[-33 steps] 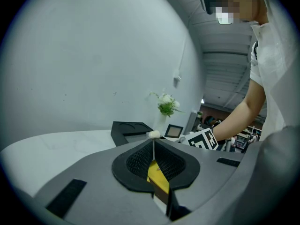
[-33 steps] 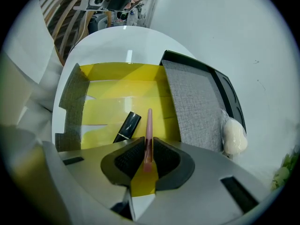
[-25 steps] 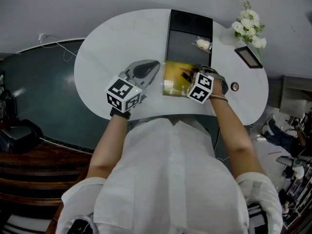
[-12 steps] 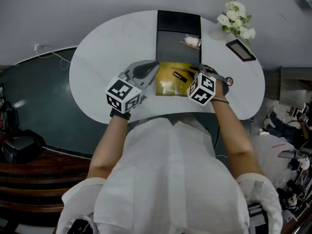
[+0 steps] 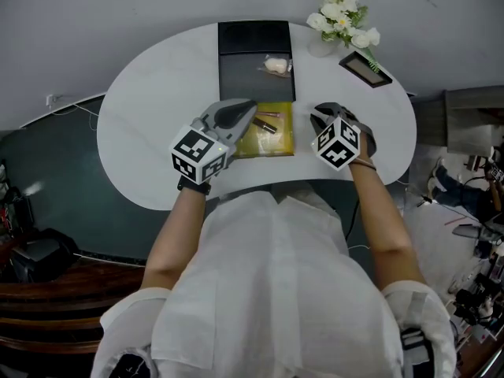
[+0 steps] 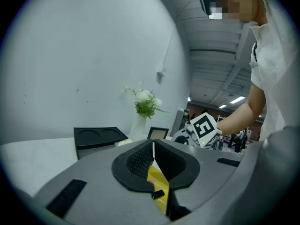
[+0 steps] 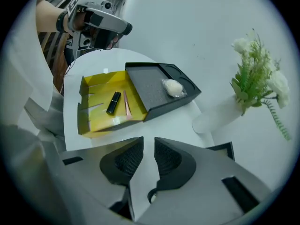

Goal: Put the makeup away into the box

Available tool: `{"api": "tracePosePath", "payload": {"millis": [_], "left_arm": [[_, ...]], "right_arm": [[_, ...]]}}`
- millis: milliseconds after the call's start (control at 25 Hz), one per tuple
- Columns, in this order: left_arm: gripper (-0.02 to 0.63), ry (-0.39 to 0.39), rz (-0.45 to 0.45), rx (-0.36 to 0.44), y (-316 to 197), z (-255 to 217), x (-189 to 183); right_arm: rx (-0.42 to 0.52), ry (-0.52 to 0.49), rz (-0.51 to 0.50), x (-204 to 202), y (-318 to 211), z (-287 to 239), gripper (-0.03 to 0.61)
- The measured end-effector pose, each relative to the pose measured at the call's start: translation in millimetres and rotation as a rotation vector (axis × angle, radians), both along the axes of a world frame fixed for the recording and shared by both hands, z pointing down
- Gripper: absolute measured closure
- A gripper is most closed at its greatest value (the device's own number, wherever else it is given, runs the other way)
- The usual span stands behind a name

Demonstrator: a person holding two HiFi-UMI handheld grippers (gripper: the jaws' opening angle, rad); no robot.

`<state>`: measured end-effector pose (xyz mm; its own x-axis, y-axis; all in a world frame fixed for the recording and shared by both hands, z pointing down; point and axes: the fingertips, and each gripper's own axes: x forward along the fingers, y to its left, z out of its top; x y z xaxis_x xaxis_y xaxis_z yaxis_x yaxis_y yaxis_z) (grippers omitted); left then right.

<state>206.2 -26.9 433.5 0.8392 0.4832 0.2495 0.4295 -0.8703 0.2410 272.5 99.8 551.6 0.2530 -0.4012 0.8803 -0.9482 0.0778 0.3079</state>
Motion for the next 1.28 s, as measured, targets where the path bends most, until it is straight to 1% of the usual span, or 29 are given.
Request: {"api": "tracePosePath", "payload": {"millis": [280, 440, 760, 1000, 1160, 1280], "left_arm": [[0.588, -0.012, 0.036, 0.002, 49, 5, 25], [0.588, -0.022, 0.044, 0.003, 77, 9, 36], [0.588, -0.038, 0.034, 0.013, 119, 15, 49], [0.588, -0.057, 0.012, 0.029, 133, 18, 50], [0.588, -0.067, -0.003, 0.035, 136, 20, 49], [0.588, -0.071, -0.016, 0.035, 134, 21, 49]], "right_arm": [[-0.026, -0.054, 0.083, 30, 69, 15, 0.447], [-0.045, -0.085, 0.091, 39, 100, 30, 0.389], [-0.093, -0.111, 0.053, 53, 141, 60, 0.364], [-0.100, -0.146, 0.005, 59, 144, 74, 0.356], [-0.119, -0.180, -0.038, 54, 141, 80, 0.356], [-0.132, -0.218, -0.046, 53, 141, 83, 0.356]]}}
